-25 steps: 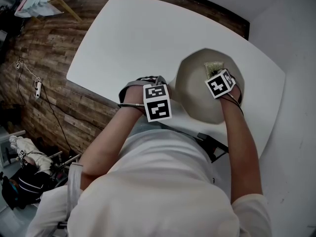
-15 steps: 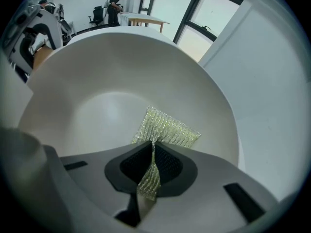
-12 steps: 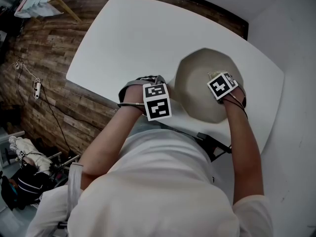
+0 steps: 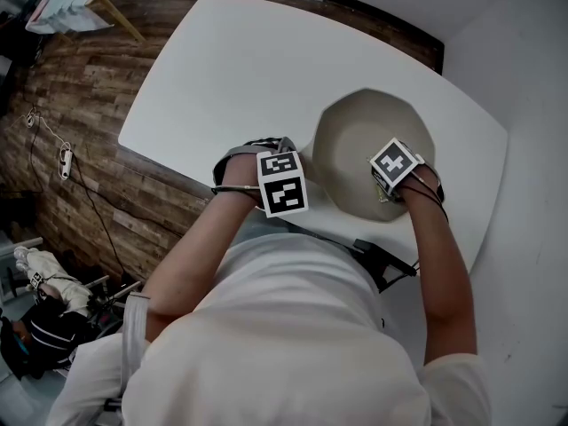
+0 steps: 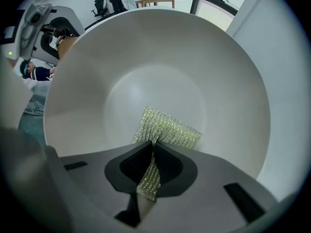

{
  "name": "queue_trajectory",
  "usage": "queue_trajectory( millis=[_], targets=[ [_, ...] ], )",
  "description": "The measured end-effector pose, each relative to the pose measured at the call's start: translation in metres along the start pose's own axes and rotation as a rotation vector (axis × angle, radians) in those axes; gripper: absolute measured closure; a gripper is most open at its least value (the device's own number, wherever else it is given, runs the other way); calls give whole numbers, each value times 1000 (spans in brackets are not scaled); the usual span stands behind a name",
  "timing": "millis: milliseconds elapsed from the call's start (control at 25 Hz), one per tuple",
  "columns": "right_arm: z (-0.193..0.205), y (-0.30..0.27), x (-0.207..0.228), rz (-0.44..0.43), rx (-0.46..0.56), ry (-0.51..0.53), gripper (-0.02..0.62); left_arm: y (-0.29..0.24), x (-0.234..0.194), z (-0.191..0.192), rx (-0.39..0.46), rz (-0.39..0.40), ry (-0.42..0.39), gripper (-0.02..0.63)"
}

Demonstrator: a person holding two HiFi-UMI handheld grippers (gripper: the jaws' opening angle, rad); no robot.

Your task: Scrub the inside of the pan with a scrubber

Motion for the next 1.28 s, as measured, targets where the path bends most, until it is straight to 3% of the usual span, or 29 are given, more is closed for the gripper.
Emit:
queue_trajectory(
  millis=[280, 440, 680, 1280],
  targets=[
    [2, 2, -35, -177, -7, 41, 558, -2, 0, -1, 1, -2, 2, 364],
    [-6, 6, -51, -256, 36, 84, 558, -2, 0, 0, -2, -3, -2, 364],
    [-24, 12, -70, -392, 133, 43, 558, -1, 0, -1, -6, -2, -4, 364],
    [-65, 20, -77, -476, 313, -22, 558, -2, 1, -3, -23, -6, -16, 364]
  ],
)
Point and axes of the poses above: the fingertips, and each gripper's own axes: y backward along the fingers, x to its right, z out of its underside, the point moved 2 cm from there along y, backward along the fingers, and after that the axes turned 11 degrees about z, right-handed, at the moved point
